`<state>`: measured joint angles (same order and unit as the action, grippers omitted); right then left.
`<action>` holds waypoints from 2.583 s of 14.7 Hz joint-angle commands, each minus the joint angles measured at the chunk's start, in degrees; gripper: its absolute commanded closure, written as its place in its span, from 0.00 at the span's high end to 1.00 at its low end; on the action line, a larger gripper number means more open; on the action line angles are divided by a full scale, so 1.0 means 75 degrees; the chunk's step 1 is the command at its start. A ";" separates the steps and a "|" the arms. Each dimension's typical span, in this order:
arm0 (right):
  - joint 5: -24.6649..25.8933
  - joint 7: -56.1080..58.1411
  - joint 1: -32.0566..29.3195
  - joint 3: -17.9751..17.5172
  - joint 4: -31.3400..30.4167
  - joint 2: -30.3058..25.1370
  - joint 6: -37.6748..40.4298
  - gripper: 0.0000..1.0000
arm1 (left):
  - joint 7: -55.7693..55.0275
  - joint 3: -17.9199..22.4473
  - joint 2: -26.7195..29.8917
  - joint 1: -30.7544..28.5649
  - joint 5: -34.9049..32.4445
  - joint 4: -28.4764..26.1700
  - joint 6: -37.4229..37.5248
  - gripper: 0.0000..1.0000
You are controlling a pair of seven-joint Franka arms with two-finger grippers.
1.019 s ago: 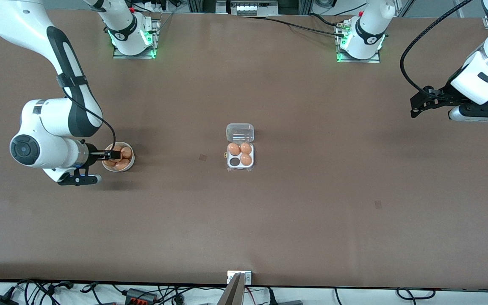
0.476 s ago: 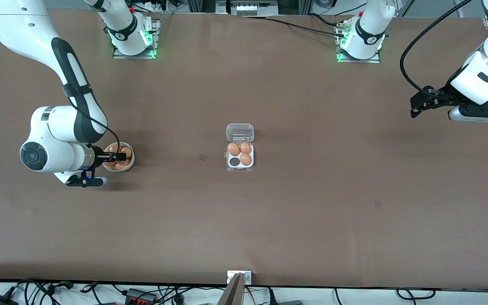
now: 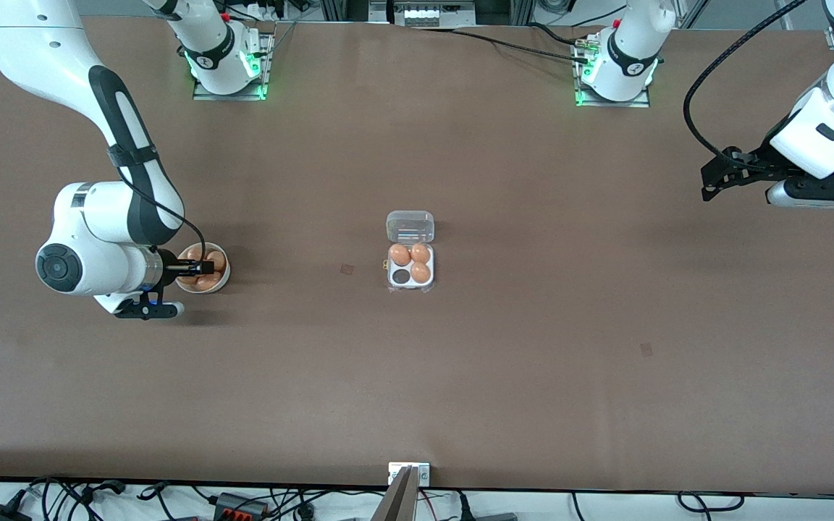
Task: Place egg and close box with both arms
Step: 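Lower the right gripper and grasp one brown egg from the bowl, then carry the egg with the right gripper over the clear egg box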
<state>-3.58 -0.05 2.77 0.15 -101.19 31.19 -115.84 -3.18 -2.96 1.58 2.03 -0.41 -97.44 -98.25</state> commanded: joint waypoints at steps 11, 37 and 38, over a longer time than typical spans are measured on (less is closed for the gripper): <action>-0.0097 -0.0004 0.0064 -0.1047 0.2088 -0.0057 0.1899 0.00 | 0.0096 -0.0050 0.0141 0.0010 -0.0191 -0.0110 0.0010 1.00; 0.0172 -0.4798 0.3650 -0.1308 0.2769 0.1829 -0.1921 0.00 | 0.0061 -0.0050 0.0141 0.0010 -0.0191 -0.0110 0.0022 1.00; 0.0172 -0.4798 0.3673 -0.1308 0.2781 0.1876 -0.1933 0.00 | 0.0061 -0.0050 0.0141 0.0010 -0.0191 -0.0110 0.0022 1.00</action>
<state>-3.02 -34.36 29.51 -9.71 -82.24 43.62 -129.59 -3.18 -3.08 1.59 2.15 -0.41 -97.46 -98.25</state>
